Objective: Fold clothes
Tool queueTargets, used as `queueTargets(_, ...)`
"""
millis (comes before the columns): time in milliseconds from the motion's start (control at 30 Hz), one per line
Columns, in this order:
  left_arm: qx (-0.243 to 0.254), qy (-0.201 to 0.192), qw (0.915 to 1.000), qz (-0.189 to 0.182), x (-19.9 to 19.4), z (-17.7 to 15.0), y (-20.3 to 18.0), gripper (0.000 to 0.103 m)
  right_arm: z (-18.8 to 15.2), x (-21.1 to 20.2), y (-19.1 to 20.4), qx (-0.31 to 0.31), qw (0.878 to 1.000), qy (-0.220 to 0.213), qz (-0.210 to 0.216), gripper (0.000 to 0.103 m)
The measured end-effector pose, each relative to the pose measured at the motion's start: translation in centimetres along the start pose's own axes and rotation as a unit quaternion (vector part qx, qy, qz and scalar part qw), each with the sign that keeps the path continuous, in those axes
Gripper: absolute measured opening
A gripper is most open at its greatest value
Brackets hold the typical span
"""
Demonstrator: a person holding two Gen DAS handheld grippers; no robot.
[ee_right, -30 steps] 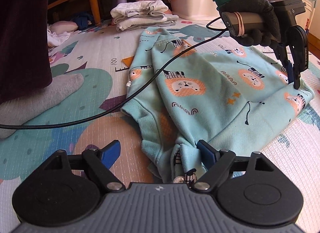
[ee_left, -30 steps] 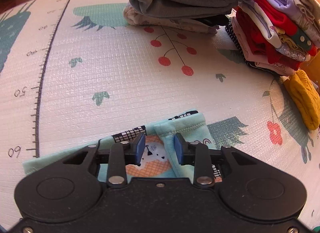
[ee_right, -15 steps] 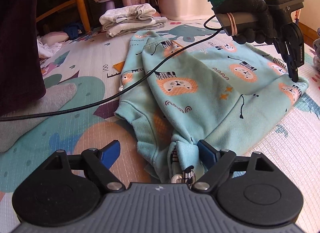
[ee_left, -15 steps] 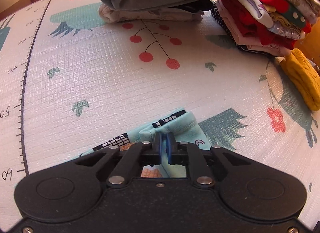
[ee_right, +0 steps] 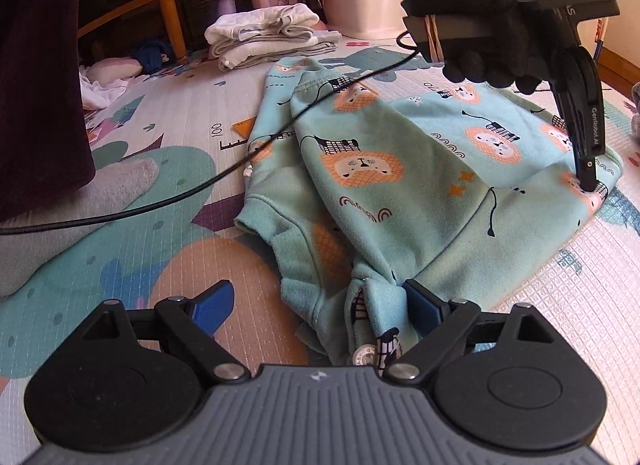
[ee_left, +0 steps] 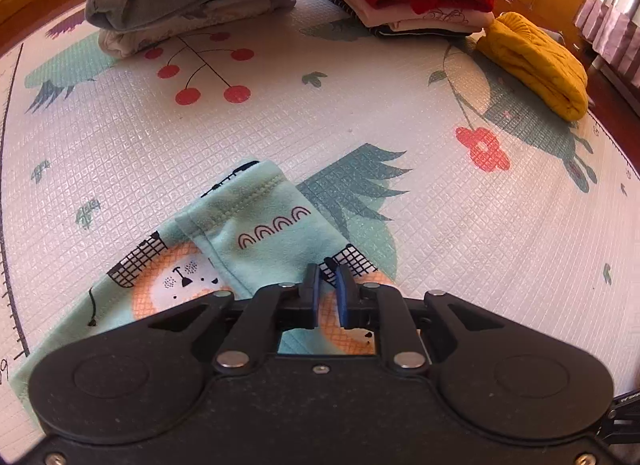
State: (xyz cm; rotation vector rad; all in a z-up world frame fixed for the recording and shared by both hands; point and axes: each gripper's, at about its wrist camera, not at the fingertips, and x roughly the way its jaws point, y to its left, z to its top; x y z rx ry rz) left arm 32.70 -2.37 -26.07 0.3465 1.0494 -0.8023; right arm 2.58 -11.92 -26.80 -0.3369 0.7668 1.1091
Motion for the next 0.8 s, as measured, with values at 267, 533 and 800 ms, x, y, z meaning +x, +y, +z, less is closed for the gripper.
queueTargets(267, -0.038, -0.031, 0.9975, 0.05, 1.2, 2.9, 2.7, 0.013, 0.0, 0.1, 0.3, -0.002, 1.0, 0.002, -0.002, 0.094)
queueTargets(533, -0.033, -0.026, 0.9984, 0.037, -4.9, 2.5, 3.4, 0.018, 0.3, -0.2, 0.8, -0.014, 1.0, 0.012, -0.008, 0.097)
queueTargets(800, -0.191, -0.045, 0.9772, 0.081, -17.9, -10.6, 6.5, 0.019, 0.8, -2.5, 0.9, -0.009, 0.999, -0.02, -0.025, 0.083)
